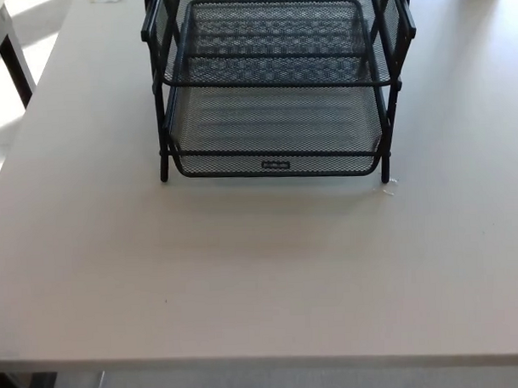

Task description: The robot uses its right hand to grab the drawer kept on the middle of the desk and pull it out towards the robot

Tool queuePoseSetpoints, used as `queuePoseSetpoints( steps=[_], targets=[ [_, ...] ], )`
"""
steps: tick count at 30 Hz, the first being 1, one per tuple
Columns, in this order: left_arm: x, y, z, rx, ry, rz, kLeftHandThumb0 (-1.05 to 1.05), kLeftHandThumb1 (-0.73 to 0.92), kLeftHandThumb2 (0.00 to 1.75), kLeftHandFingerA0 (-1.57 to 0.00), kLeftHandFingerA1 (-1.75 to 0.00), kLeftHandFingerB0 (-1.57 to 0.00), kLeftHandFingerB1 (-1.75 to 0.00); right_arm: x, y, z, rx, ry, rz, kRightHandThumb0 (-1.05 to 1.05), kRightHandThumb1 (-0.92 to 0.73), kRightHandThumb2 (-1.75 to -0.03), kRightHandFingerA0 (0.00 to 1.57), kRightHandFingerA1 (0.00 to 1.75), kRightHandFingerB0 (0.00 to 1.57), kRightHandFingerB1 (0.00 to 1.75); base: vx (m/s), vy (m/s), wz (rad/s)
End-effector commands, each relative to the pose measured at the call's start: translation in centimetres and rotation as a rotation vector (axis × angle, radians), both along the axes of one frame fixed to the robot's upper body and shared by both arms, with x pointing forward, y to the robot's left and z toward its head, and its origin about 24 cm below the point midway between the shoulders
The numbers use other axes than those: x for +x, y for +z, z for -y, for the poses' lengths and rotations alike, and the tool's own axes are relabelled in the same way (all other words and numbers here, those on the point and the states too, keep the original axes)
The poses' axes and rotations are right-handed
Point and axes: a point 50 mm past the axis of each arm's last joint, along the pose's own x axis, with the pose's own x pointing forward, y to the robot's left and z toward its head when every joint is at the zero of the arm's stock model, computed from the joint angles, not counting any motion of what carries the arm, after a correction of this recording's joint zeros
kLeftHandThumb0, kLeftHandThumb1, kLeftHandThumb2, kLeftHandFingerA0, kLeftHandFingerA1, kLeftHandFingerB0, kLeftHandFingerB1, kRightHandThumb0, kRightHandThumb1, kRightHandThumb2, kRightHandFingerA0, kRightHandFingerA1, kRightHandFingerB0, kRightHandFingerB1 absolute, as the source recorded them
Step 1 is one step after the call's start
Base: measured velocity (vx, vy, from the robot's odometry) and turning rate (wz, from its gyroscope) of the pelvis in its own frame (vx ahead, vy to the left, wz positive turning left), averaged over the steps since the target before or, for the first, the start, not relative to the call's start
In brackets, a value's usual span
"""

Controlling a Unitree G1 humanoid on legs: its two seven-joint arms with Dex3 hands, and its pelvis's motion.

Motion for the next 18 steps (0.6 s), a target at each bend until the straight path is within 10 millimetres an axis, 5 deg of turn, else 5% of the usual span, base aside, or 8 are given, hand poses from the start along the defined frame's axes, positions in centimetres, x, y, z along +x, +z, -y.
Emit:
queuePoseSetpoints(
  steps=[1, 7, 8, 11, 12, 18],
  targets=[
    [0.8, 2.9, 1.6, 0.134, -0.305, -0.078, -0.13, 0.50, 0.66, -0.73, -1.29, -0.73, -1.13, 1.4, 4.9, 2.9, -0.319, 0.093, 0.144, -0.86, -0.70, -0.61, 0.37, 0.75, 0.21, 0.55, 0.00, 0.000, 0.00],
    [0.8, 2.8, 1.4, 0.148, -0.315, -0.081, -0.13, 0.50, 0.63, -0.75, -1.38, -0.71, -1.24, 1.0, 8.3, 5.4, -0.358, 0.030, 0.202, -0.84, -0.69, -0.61, 0.35, 0.79, 0.20, 0.53, 0.00, 0.000, 0.00],
    [0.8, 2.9, 1.4, 0.151, -0.316, -0.082, -0.13, 0.51, 0.63, -0.77, -1.39, -0.72, -1.25, 1.0, 8.8, 5.6, -0.359, 0.025, 0.210, -0.87, -0.56, -0.96, 0.39, 0.76, 0.15, 0.56, 0.00, 0.000, 0.00],
    [0.9, 3.0, 1.4, 0.153, -0.306, -0.092, -0.11, 0.52, 0.62, -0.76, -1.35, -0.72, -1.19, 1.0, 10.7, 6.8, -0.370, -0.025, 0.249, -0.87, -0.55, -0.94, 0.38, 0.74, 0.17, 0.54, 0.00, 0.000, 0.00],
    [0.9, 3.0, 1.4, 0.156, -0.312, -0.093, -0.11, 0.52, 0.63, -0.76, -1.38, -0.71, -1.21, 0.9, 11.1, 7.1, -0.377, -0.031, 0.249, -0.83, -0.68, -0.60, 0.29, 0.74, 0.17, 0.51, 0.00, 0.000, 0.00],
    [0.8, 3.1, 1.5, 0.164, -0.331, -0.080, -0.12, 0.50, 0.63, -0.77, -1.39, -0.71, -1.26, 1.6, 14.4, 7.4, -0.431, -0.066, 0.316, -0.78, -0.65, -0.60, 0.32, 0.81, 0.20, 0.53, 0.00, 0.000, 0.00]
  ],
)
